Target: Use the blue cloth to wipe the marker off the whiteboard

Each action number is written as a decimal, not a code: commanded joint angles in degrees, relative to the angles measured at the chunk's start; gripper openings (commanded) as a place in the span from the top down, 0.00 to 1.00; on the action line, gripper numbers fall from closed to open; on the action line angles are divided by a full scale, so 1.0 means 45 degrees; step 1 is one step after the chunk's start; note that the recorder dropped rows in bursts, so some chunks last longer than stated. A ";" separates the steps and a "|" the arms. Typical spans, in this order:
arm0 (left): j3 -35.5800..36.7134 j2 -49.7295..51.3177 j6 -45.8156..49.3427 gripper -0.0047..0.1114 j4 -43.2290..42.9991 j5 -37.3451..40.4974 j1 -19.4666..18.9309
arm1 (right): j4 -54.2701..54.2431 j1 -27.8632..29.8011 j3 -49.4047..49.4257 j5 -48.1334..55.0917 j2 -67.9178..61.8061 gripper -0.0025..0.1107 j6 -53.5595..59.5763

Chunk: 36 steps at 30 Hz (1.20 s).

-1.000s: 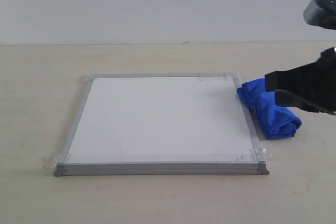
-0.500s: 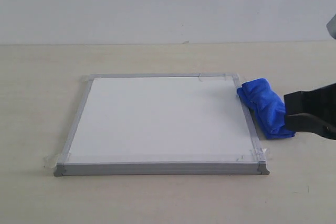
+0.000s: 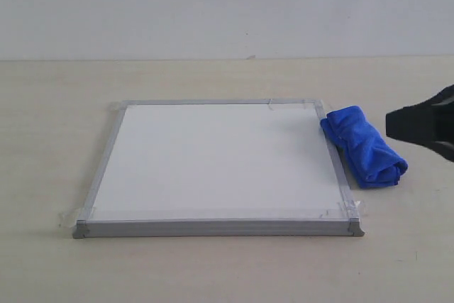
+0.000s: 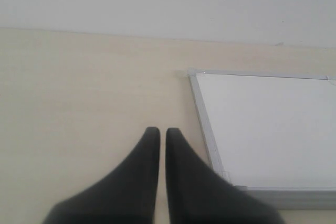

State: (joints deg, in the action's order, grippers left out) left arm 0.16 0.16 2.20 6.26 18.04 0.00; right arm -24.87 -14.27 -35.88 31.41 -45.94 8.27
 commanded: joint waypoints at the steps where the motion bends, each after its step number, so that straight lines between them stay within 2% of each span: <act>1: -0.0036 -0.0035 0.0092 0.92 0.0059 -0.0040 0.0000 | -0.0010 -0.1969 0.1913 -0.3657 0.2233 0.98 0.0463; 4: -0.0036 -0.0035 0.0092 0.92 0.0059 -0.0040 0.0000 | -0.0010 -0.2603 0.3447 -0.5600 0.3392 0.98 0.0492; 10: -0.0036 -0.0035 0.0092 0.92 0.0059 -0.0040 0.0000 | -0.0067 -0.2668 0.6587 -0.7882 0.6372 0.98 0.0467; 19: -0.0036 -0.0035 0.0092 0.92 0.0059 -0.0040 0.0000 | -0.0067 -0.2297 0.7972 -0.8326 0.9862 0.98 0.0620; 23: -0.0036 -0.0035 0.0092 0.92 0.0059 -0.0040 0.0000 | -0.0067 -0.1324 0.7972 -0.7167 1.0209 0.98 0.1337; 29: -0.0036 -0.0035 0.0092 0.92 0.0059 -0.0040 0.0000 | -0.0044 0.1353 0.7972 -0.5531 1.0209 0.98 0.2180; 32: -0.0036 -0.0035 0.0092 0.92 0.0059 -0.0040 0.0000 | -0.0020 0.1885 0.7972 -0.4283 1.0209 0.98 0.3021; 36: -0.0036 -0.0035 0.0092 0.92 0.0059 -0.0040 0.0000 | -0.0020 0.1884 0.7972 -0.2869 1.0209 0.98 0.3487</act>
State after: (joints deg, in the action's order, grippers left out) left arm 0.16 0.16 2.20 6.26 18.04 0.00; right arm -25.29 -6.10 -0.25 16.16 -0.36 23.56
